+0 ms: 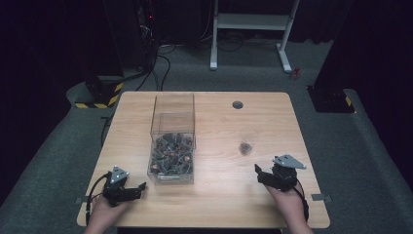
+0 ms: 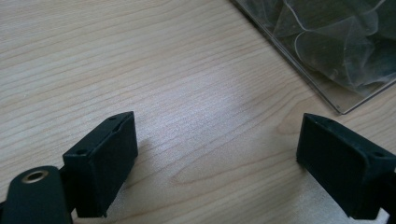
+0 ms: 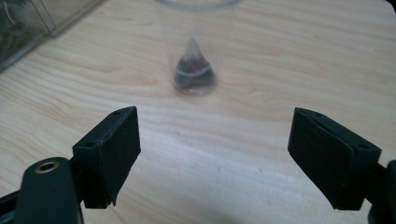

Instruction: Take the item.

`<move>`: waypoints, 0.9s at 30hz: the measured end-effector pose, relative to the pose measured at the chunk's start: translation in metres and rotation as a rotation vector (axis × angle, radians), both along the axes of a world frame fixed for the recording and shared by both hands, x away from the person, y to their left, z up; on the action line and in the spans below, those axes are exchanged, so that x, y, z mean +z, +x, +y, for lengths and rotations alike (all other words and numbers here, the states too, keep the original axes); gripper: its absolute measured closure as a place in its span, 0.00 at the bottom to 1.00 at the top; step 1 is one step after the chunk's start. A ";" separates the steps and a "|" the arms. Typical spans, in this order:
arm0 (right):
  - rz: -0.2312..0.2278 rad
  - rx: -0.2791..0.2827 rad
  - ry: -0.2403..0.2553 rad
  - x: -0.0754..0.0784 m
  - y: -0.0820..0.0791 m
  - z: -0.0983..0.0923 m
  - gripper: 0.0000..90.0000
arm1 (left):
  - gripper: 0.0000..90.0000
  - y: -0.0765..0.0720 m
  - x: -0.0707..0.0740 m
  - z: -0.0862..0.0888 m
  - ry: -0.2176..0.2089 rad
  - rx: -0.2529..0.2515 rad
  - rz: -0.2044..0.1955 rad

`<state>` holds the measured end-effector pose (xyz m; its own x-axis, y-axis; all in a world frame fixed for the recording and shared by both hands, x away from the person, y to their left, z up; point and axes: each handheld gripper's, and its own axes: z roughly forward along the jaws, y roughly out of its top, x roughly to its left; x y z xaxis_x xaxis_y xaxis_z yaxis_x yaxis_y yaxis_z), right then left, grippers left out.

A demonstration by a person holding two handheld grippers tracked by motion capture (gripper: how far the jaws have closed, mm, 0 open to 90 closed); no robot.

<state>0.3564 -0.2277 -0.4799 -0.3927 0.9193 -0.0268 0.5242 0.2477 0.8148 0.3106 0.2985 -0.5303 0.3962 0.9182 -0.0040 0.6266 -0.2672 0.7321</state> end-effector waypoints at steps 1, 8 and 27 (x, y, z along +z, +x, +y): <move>0.005 -0.003 -0.001 -0.002 -0.002 -0.003 0.19 | 0.14 0.000 0.000 0.000 0.000 0.000 0.000; 0.057 -0.037 -0.015 -0.021 -0.015 -0.021 0.18 | 0.14 0.000 0.000 0.000 0.001 0.000 0.000; 0.158 -0.131 -0.040 -0.044 -0.031 -0.045 0.18 | 0.14 0.000 0.000 0.000 0.005 -0.002 0.000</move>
<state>0.3255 -0.2722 -0.5241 -0.2717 0.9623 -0.0116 0.6746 0.1990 0.7109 0.3106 0.2987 -0.5301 0.3980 0.9174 0.0000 0.6264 -0.2717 0.7306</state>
